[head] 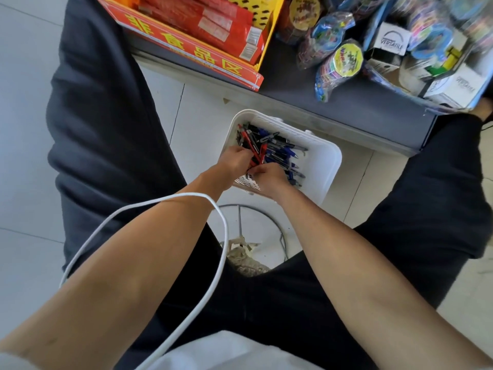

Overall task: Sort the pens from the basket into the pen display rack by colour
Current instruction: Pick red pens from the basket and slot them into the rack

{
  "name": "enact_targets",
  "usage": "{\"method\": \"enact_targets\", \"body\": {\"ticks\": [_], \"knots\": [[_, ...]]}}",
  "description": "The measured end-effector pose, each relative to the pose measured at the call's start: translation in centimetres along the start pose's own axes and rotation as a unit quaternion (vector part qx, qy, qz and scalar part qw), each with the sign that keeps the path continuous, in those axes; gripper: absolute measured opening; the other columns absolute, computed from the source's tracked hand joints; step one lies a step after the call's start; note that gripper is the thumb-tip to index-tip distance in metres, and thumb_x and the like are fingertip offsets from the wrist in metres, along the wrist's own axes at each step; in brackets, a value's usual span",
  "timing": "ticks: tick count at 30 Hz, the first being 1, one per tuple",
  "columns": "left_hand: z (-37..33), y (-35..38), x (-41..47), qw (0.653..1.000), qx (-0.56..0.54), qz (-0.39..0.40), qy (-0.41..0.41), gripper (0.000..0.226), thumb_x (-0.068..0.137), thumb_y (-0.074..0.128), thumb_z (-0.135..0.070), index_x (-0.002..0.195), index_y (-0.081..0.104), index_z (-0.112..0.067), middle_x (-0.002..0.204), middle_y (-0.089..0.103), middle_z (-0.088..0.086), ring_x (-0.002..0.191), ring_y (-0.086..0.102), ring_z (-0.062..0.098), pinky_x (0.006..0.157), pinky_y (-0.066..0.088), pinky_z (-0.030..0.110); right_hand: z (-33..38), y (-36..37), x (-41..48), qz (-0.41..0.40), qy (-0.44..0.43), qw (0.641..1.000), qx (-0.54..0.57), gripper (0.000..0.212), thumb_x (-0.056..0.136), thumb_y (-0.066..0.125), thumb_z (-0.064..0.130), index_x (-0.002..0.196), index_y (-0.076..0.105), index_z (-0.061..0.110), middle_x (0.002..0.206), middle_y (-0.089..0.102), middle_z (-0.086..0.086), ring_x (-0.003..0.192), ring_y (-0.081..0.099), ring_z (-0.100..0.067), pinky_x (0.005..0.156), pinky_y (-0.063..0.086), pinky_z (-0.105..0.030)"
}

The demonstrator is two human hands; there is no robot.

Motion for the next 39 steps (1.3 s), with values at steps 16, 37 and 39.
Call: {"method": "enact_targets", "body": {"ticks": [16,37,39], "knots": [[-0.3,0.9,-3.9,0.984,-0.174,0.026,0.019,0.020,0.102,0.044,-0.009,0.088,0.058,-0.006,0.081,0.063,0.012,0.067,0.062,0.023,0.058,0.053,0.032,1.0,-3.5,-7.5,0.062,-0.164,0.975,0.135,0.038,0.077,0.087,0.011,0.107,0.064,0.012,0.098,0.078,0.000,0.087,0.073,-0.005,0.071,0.053,-0.012],[-0.4,0.4,-1.1,0.990,-0.136,0.039,-0.011,0.032,0.099,0.048,-0.020,0.068,0.039,-0.018,0.053,0.032,-0.002,0.041,0.025,0.011,0.039,0.023,0.021,-0.5,-2.2,-0.3,0.003,-0.042,0.975,-0.218,0.032,0.093,0.055,0.010,0.122,0.066,0.013,0.121,0.066,-0.006,0.109,0.064,-0.028,0.088,0.054,-0.032],[-0.4,0.4,-1.3,0.990,-0.132,0.039,-0.010,0.030,0.099,0.048,-0.020,0.070,0.040,-0.017,0.053,0.033,-0.003,0.041,0.026,0.011,0.039,0.024,0.021,-0.8,-2.2,-0.2,0.001,-0.027,0.970,-0.242,0.031,0.093,0.056,0.017,0.123,0.062,0.017,0.115,0.064,-0.005,0.103,0.063,-0.027,0.081,0.054,-0.032]]}}
Point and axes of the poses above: each hand's wrist, its own x-axis towards the middle knuckle, its own y-axis out of the palm, z = x × y, the point moved 6 cm from there along x, towards the middle knuckle
